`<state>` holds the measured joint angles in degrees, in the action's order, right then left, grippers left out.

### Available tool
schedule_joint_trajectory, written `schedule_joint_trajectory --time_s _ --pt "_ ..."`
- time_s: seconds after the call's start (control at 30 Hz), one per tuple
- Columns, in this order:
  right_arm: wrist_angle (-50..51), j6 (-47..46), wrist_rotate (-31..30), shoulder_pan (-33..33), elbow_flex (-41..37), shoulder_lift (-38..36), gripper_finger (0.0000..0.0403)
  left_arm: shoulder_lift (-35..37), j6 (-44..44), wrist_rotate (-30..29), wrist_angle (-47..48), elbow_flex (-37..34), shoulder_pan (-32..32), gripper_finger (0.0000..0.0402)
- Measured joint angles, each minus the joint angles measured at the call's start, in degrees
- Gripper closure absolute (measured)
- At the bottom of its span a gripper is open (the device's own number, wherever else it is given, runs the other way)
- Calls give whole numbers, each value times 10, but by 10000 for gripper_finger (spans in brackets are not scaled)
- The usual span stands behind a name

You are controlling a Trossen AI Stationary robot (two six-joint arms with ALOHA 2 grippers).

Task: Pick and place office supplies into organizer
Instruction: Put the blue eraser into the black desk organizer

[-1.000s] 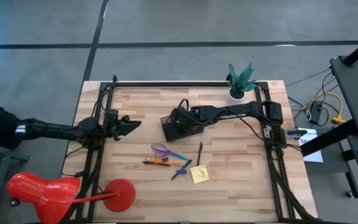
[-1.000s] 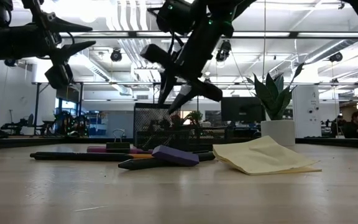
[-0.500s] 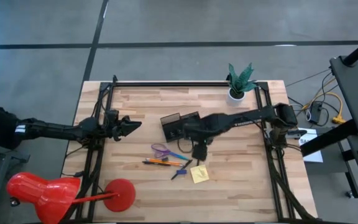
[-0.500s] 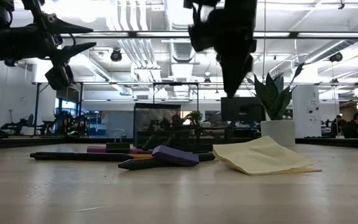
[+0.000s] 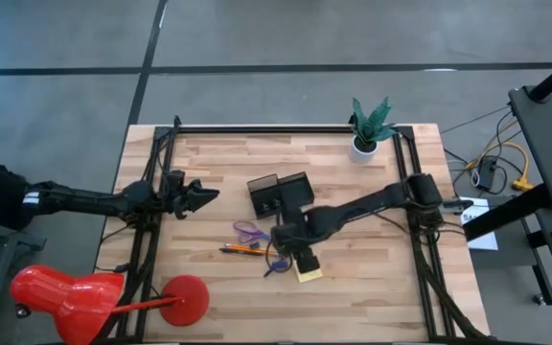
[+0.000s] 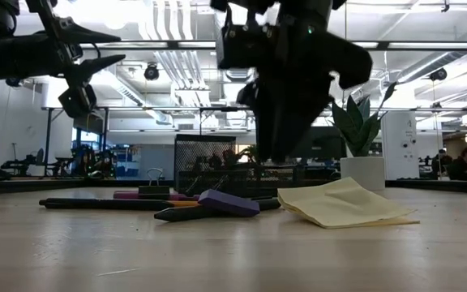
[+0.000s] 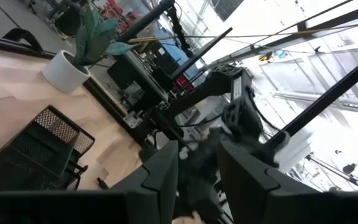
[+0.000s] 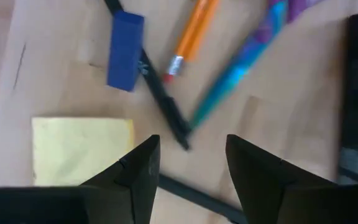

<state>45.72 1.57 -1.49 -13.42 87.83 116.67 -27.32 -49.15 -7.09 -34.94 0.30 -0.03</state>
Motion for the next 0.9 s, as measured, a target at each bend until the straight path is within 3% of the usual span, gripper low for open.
schedule_joint_trajectory --time_s 0.47,0.9 --pt "-99 -31 4 -47 0 29 229 -34 0 8 0 0 0 302" --pt "-191 -74 -44 -60 -3 66 230 -65 -18 15 -3 0 0 302"
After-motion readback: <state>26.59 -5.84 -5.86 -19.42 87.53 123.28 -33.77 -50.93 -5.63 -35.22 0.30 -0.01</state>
